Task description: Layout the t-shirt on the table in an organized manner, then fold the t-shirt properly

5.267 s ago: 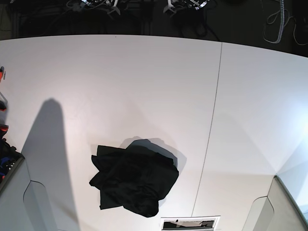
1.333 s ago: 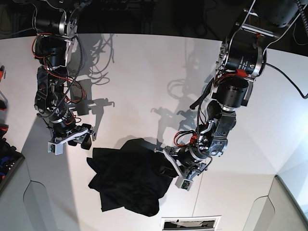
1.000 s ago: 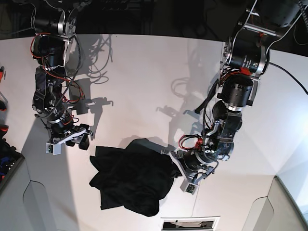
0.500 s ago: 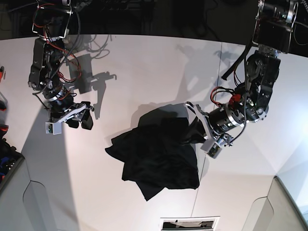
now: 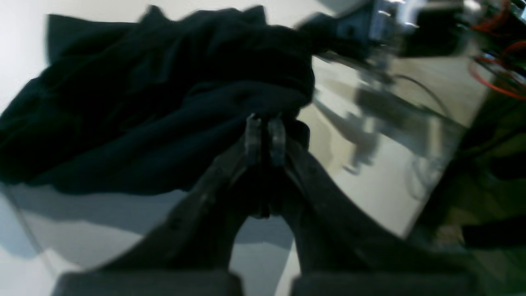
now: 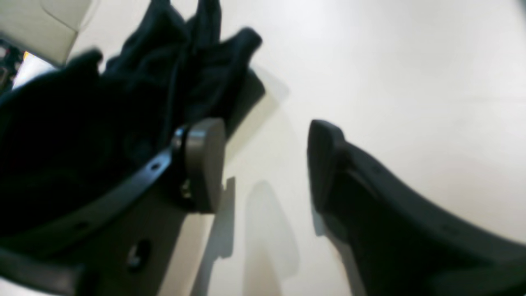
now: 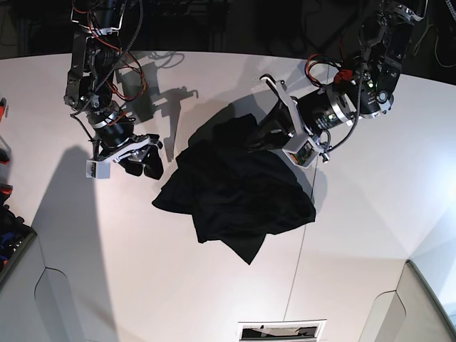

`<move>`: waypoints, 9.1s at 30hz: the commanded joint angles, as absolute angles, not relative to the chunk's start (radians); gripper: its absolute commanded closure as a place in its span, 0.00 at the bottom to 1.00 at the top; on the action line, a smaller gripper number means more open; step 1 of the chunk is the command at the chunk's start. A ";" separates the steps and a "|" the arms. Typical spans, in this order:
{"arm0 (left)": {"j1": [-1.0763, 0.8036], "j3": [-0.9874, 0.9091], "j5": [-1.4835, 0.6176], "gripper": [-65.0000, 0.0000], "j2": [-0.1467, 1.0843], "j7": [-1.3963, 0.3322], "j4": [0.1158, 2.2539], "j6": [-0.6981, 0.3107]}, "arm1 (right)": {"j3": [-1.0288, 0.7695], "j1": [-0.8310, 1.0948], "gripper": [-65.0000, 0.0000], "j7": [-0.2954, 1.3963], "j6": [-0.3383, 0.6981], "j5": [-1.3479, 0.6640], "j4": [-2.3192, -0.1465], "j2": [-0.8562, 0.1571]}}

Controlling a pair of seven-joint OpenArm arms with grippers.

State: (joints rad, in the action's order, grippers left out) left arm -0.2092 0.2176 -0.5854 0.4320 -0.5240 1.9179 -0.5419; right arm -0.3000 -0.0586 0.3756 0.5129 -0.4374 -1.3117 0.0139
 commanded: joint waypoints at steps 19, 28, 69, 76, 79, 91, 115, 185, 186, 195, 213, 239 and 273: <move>-0.255 0.208 -0.610 1.00 0.438 -0.491 1.978 -0.570 | -0.301 -0.109 0.91 0.202 0.521 -0.316 -1.225 0.150; -0.248 0.083 -0.587 1.00 0.428 -0.467 1.978 -0.481 | -0.301 -0.162 1.00 0.228 0.540 -0.243 -1.296 0.148; -0.102 -0.213 -0.929 0.60 0.522 -0.645 1.979 -0.596 | -0.546 -0.003 1.00 0.603 0.543 -0.471 -1.838 0.078; -0.093 0.126 -0.527 0.60 0.441 -0.487 1.966 -0.515 | -0.546 0.077 1.00 0.604 0.544 -0.472 -1.838 0.078; -0.052 0.210 -0.353 0.58 0.408 -0.439 1.903 -0.508 | -0.546 0.081 1.00 0.632 0.544 -0.468 -1.838 0.077; 0.152 0.328 -0.269 0.44 0.290 -0.415 1.581 -0.409 | -0.546 0.081 1.00 0.636 0.544 -0.471 -1.838 0.078; 0.192 0.286 -0.162 1.00 0.343 -0.374 1.601 -0.355 | -0.546 0.081 1.00 0.636 0.544 -0.467 -1.838 0.075; 0.114 -0.044 -0.096 1.00 0.476 -0.607 2.015 -0.002 | -0.656 0.078 1.00 0.632 0.542 -0.544 -1.838 -0.041; 0.114 -0.086 -0.103 1.00 0.500 -0.609 2.039 0.001 | -0.661 0.078 1.00 0.632 0.542 -0.550 -1.839 -0.050; 0.117 -0.337 -0.214 1.00 0.666 -0.602 2.121 0.008 | -0.808 0.078 1.00 0.653 0.543 -0.662 -1.839 -0.086; 0.195 -0.155 -0.340 1.00 0.678 -0.494 1.898 -0.144 | -0.810 0.070 1.00 0.682 0.546 -0.699 -1.839 -0.166; 0.357 0.087 -0.443 0.53 0.680 -0.629 1.588 -0.303 | -0.776 0.064 0.41 0.781 0.547 -0.728 -1.838 -0.056; -0.061 0.080 -0.343 0.54 0.696 -0.532 1.668 -0.247 | -0.410 0.286 0.41 0.653 0.557 -0.587 -1.650 0.126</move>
